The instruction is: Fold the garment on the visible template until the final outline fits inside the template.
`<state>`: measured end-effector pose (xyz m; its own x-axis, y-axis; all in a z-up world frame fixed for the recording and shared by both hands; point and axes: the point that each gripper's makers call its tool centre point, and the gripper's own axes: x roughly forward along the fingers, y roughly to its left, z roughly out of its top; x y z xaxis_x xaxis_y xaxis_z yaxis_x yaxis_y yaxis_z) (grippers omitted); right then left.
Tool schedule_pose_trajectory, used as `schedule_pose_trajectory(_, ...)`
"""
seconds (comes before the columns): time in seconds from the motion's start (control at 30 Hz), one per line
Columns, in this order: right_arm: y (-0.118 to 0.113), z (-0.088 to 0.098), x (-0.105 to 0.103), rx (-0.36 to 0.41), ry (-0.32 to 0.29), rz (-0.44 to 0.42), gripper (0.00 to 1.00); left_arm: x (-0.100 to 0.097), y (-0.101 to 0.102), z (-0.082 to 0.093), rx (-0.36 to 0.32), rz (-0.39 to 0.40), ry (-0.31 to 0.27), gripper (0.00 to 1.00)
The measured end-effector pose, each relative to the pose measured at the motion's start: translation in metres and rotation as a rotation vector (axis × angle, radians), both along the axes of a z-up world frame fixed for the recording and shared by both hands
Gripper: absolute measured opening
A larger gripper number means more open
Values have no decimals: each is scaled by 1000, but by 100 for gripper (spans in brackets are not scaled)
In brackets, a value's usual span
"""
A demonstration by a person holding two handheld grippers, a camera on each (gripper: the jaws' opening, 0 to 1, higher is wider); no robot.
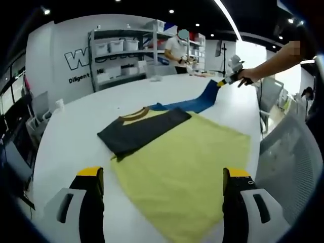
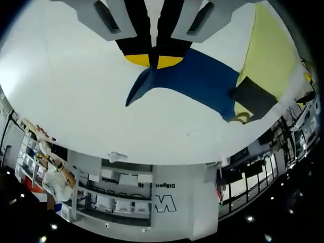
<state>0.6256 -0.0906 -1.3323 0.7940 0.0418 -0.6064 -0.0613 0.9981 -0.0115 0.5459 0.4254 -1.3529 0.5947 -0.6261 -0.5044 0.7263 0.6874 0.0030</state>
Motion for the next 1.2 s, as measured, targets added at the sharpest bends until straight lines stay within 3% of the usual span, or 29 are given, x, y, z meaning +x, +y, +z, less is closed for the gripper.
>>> schedule_pose_trajectory(0.37, 33, 28, 4, 16, -44, 33, 0, -3, 6, 6, -31, 6, -26, 98)
schedule_pose_trajectory(0.77, 66, 71, 17, 82, -110, 65, 0, -6, 12, 10, -81, 49, -36, 97)
schedule_pose_trajectory(1.2, 120, 112, 35, 99, -163, 153, 0, -14, 19, 10, -95, 71, -56, 95)
